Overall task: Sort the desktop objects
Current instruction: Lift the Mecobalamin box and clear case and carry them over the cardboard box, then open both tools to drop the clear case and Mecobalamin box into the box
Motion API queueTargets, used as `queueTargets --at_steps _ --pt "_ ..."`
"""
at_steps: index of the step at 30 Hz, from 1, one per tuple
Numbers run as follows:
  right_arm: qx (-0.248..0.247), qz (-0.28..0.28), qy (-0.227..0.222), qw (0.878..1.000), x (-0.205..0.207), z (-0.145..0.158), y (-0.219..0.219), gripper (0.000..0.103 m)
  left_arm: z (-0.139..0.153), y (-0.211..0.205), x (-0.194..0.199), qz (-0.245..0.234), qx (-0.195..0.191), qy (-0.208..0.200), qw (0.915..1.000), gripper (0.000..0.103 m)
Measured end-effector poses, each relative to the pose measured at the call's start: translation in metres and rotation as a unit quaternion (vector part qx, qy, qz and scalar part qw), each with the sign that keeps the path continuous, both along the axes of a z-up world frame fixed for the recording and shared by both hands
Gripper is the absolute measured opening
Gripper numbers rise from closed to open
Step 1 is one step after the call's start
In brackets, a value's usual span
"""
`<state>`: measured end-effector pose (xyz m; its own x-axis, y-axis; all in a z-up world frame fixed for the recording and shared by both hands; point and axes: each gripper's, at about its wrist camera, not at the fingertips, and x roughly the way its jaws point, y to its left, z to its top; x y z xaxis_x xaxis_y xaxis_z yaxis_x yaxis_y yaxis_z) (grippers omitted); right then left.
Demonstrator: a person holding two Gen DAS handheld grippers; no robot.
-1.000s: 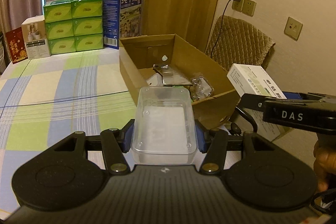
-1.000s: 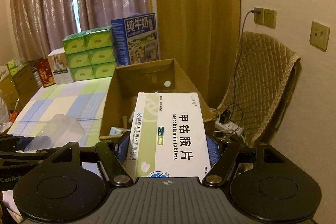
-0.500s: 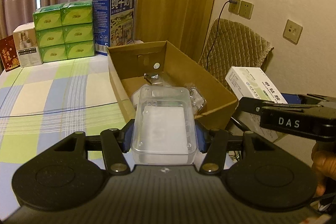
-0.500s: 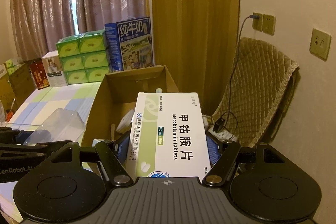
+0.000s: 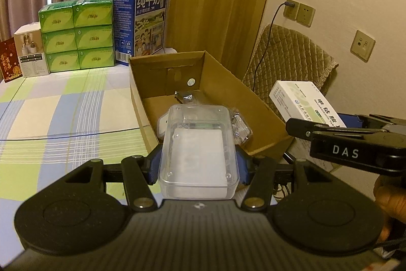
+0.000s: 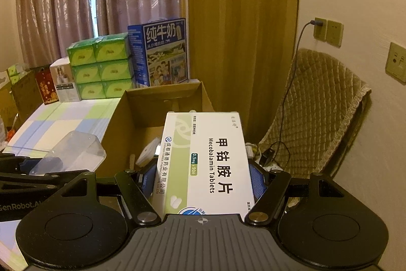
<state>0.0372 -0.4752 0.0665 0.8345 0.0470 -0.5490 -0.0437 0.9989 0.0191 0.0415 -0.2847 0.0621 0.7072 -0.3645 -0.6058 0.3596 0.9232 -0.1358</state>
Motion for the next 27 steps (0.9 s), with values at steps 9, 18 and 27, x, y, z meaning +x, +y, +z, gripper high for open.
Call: queueTargets --at_steps 9,18,27 --pt "-0.002 0.014 0.002 1.0 0.025 0.001 0.004 0.068 -0.002 -0.006 0.018 0.004 -0.011 0.005 0.9999 0.051" --pt "0.002 0.02 0.007 1.0 0.051 -0.001 0.003 0.068 -0.001 -0.007 0.05 0.021 -0.018 0.008 0.9996 0.051" --pt "-0.005 0.029 0.014 0.999 0.073 -0.005 0.003 0.068 -0.004 -0.014 0.078 0.023 -0.019 0.017 0.9994 0.051"
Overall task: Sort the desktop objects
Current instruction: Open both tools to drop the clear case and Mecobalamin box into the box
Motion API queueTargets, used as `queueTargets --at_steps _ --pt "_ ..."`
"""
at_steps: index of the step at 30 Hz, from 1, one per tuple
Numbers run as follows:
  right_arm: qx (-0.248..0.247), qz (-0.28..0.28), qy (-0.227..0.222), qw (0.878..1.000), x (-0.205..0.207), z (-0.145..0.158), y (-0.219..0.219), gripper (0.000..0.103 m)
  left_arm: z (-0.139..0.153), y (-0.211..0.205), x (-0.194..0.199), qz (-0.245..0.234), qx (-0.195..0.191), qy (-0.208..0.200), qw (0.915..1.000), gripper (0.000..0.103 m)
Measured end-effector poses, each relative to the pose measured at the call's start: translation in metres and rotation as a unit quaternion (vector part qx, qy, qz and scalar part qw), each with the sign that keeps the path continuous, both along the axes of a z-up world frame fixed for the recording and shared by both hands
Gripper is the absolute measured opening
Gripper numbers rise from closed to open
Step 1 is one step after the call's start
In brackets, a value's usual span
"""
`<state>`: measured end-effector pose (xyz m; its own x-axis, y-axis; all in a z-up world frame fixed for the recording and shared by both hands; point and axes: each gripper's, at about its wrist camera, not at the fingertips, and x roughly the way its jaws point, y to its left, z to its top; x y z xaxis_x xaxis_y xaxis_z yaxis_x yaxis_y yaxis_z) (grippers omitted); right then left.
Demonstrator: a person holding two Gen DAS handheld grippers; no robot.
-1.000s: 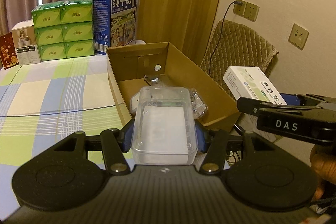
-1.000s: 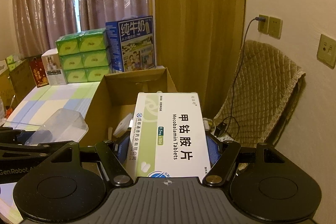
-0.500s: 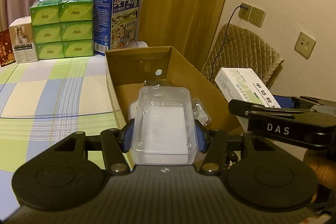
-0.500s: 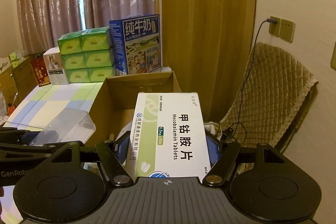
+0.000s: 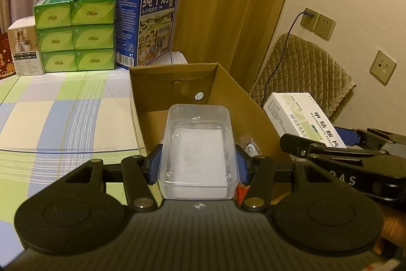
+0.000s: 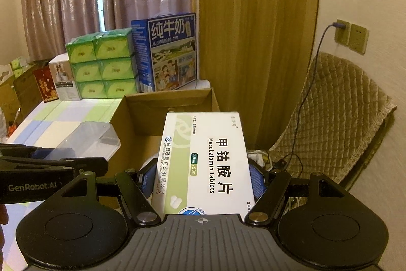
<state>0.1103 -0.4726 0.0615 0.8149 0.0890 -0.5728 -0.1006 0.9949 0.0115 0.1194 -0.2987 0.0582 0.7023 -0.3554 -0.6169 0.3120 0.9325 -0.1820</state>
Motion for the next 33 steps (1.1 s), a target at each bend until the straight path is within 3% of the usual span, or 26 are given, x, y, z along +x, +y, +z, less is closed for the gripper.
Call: queueTargets --at_steps 13,16,33 --pt "-0.006 0.003 0.006 1.0 0.02 -0.005 0.001 0.068 -0.012 -0.004 0.025 0.0 -0.005 0.019 0.9998 0.051" --pt "-0.005 0.002 0.006 1.0 0.021 -0.005 0.0 0.068 -0.014 -0.004 0.03 0.009 0.004 0.018 0.9998 0.061" --pt "-0.002 0.01 0.01 1.0 0.02 -0.008 0.01 0.068 -0.018 0.032 0.019 0.031 0.0 0.025 0.9992 0.061"
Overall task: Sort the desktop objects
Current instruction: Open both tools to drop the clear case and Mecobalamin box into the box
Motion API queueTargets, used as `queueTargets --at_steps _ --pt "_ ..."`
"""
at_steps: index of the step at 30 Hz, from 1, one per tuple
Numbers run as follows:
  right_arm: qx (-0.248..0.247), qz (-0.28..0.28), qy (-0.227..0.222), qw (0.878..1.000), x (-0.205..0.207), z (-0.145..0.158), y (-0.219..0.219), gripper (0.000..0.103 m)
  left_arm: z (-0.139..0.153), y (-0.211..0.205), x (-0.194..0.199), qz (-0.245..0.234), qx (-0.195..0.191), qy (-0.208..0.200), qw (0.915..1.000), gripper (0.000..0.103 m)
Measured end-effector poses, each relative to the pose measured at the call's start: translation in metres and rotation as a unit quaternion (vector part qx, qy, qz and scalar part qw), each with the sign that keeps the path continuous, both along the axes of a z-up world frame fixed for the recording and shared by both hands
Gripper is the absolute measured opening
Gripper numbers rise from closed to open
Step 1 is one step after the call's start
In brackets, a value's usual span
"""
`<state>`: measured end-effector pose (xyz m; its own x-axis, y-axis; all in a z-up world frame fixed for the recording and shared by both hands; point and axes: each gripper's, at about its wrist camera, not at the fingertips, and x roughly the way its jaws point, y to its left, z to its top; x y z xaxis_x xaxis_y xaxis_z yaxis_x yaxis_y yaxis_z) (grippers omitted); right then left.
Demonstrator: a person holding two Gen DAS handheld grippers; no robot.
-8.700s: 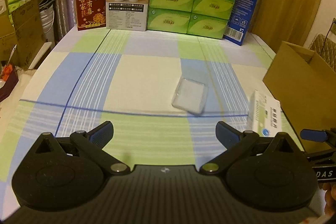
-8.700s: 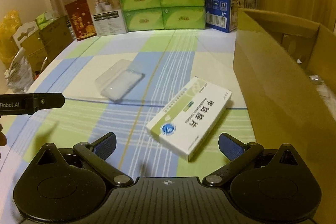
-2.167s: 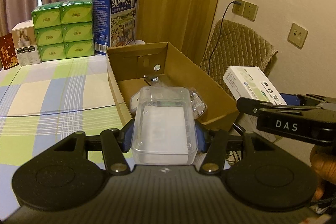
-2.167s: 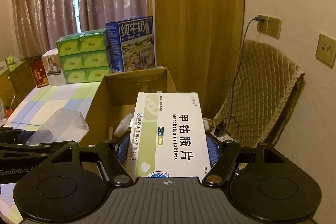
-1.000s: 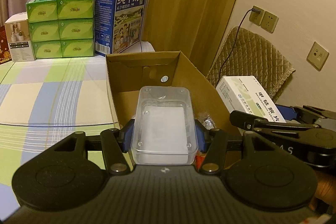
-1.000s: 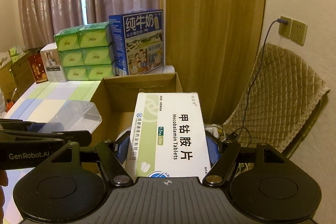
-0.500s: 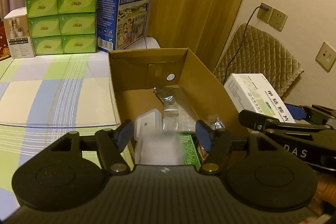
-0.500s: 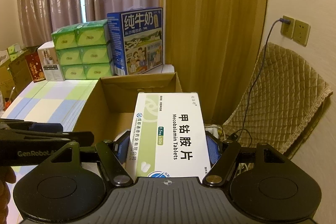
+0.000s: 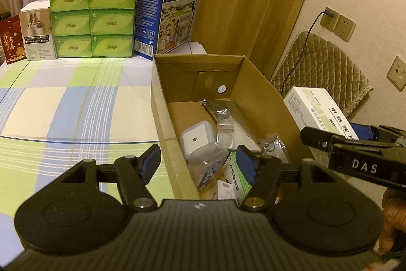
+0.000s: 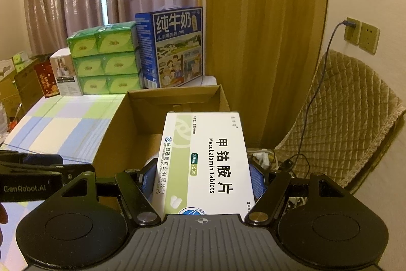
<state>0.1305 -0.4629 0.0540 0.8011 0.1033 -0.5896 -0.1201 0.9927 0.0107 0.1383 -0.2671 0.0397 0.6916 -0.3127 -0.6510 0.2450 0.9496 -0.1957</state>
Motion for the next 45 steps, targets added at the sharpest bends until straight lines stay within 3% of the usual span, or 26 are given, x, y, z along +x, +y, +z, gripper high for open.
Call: queueTargets --at_steps 20,22,23,39,45 --pt "0.007 0.019 -0.016 1.0 0.011 0.004 0.015 0.069 -0.003 0.005 -0.003 0.003 -0.008 0.005 1.0 0.064" --pt "0.006 0.024 -0.023 0.999 0.014 0.007 0.016 0.085 -0.003 0.006 -0.004 0.003 -0.008 0.004 1.0 0.065" --pt "0.005 0.02 -0.029 0.999 0.014 0.008 0.017 0.093 -0.003 0.007 -0.005 0.003 -0.008 0.005 1.0 0.067" --pt "0.052 -0.044 -0.012 0.998 -0.049 0.007 -0.025 0.095 0.003 0.017 -0.05 -0.009 -0.008 -0.017 0.9998 0.1" --pt "0.048 -0.046 0.006 0.998 -0.085 0.006 -0.027 0.1 0.007 0.017 -0.073 -0.019 -0.002 -0.028 0.9994 0.102"
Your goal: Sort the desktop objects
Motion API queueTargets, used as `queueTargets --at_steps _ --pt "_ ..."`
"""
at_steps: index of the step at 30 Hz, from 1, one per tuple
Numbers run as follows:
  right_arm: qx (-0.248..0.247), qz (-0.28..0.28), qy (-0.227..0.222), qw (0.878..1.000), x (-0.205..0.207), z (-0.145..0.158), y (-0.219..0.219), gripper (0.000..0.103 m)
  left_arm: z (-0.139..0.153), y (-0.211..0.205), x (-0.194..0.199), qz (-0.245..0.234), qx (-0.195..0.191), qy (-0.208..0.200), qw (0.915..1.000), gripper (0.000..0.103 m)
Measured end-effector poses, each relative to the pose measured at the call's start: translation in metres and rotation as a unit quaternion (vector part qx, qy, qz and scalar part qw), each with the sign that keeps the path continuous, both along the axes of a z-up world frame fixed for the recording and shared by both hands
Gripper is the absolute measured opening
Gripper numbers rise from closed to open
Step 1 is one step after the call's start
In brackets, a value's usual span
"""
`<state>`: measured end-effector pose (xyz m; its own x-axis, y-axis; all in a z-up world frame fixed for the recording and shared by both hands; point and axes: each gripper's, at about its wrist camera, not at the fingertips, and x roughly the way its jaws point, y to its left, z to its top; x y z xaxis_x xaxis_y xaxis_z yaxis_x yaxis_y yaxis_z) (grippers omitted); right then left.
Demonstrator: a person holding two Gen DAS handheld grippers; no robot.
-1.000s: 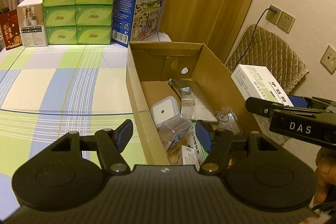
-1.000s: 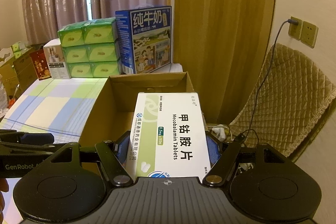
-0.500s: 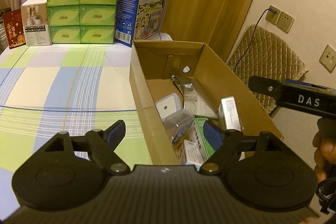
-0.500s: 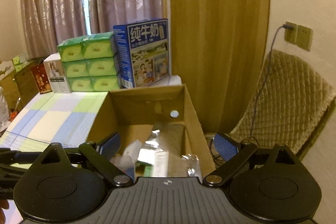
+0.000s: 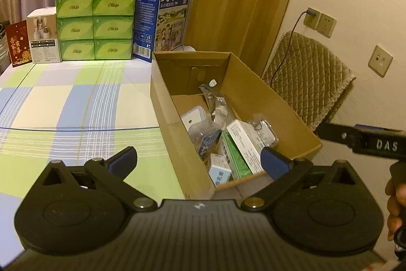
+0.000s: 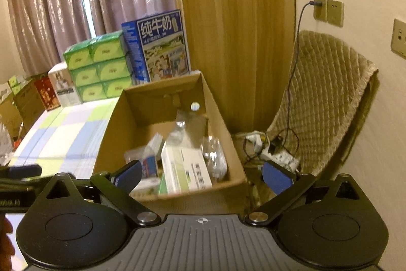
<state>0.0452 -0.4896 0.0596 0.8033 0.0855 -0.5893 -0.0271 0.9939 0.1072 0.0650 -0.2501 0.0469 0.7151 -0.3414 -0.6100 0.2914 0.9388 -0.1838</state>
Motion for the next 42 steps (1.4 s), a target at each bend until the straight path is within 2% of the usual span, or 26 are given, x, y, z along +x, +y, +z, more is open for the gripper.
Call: queueTargets --at_steps 6,11,22,29,34,42 --pt "-0.009 0.006 0.011 1.0 -0.029 0.001 0.006 0.101 0.005 0.001 -0.025 0.008 0.013 -0.004 0.9999 0.102" --pt "-0.01 0.009 0.014 1.0 -0.046 0.005 0.009 0.101 0.008 0.005 -0.042 0.014 0.013 0.013 0.9997 0.102" --pt "-0.026 0.021 0.011 0.999 -0.081 0.022 0.021 0.101 0.023 0.011 -0.079 0.023 0.024 0.019 0.9993 0.102" --pt "-0.032 0.035 0.002 0.999 -0.098 0.034 0.03 0.101 0.027 0.012 -0.093 0.029 0.02 0.025 0.9991 0.102" --pt "-0.034 0.042 -0.005 0.999 -0.105 0.04 0.035 0.101 0.031 0.012 -0.101 0.043 0.031 0.019 0.9984 0.102" --pt "-0.035 0.044 -0.008 0.998 -0.108 0.039 0.037 0.101 0.036 0.014 -0.104 0.045 0.025 0.009 0.9986 0.102"
